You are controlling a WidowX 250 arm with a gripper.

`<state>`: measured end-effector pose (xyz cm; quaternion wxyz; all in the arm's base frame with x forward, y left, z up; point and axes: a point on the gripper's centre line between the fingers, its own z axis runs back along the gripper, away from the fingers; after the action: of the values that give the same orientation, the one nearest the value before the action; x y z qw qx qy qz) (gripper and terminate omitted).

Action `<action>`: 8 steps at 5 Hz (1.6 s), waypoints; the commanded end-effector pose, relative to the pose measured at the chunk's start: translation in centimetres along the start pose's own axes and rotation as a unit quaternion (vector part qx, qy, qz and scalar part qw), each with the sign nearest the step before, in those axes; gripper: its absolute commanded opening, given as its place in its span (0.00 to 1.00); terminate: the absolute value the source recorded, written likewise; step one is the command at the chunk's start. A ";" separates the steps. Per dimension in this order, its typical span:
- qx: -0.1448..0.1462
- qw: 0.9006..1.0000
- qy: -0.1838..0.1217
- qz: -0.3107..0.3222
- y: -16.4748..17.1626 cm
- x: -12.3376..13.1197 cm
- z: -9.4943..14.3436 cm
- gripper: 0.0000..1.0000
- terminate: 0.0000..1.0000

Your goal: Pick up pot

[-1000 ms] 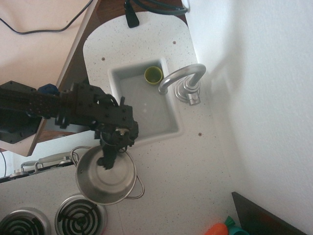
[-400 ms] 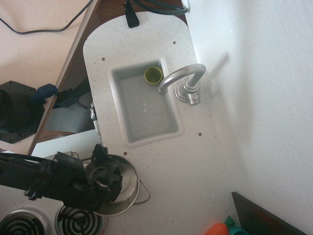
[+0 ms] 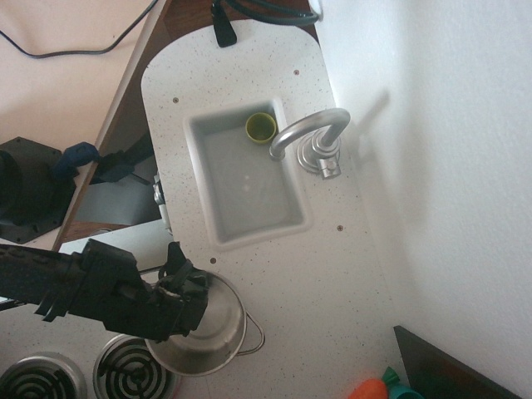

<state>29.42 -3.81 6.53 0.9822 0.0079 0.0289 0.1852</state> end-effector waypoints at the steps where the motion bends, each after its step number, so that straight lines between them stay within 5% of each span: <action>1: -0.014 1.000 -0.016 -0.014 0.0 0.0 1.5 0.00 0.00; 4: -0.041 0.999 -0.026 -0.025 0.0 -0.1 3.3 0.00 0.00; 5: -0.105 0.991 -0.084 -0.028 0.9 -0.2 8.3 0.00 0.00; 7: -0.187 0.971 -0.141 -0.044 1.7 -0.6 16.7 0.00 0.00; 8: -0.193 0.969 -0.145 -0.044 1.8 -0.7 17.0 0.00 0.00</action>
<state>28.84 -2.28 21.19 0.9708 -0.1505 -0.1102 0.1507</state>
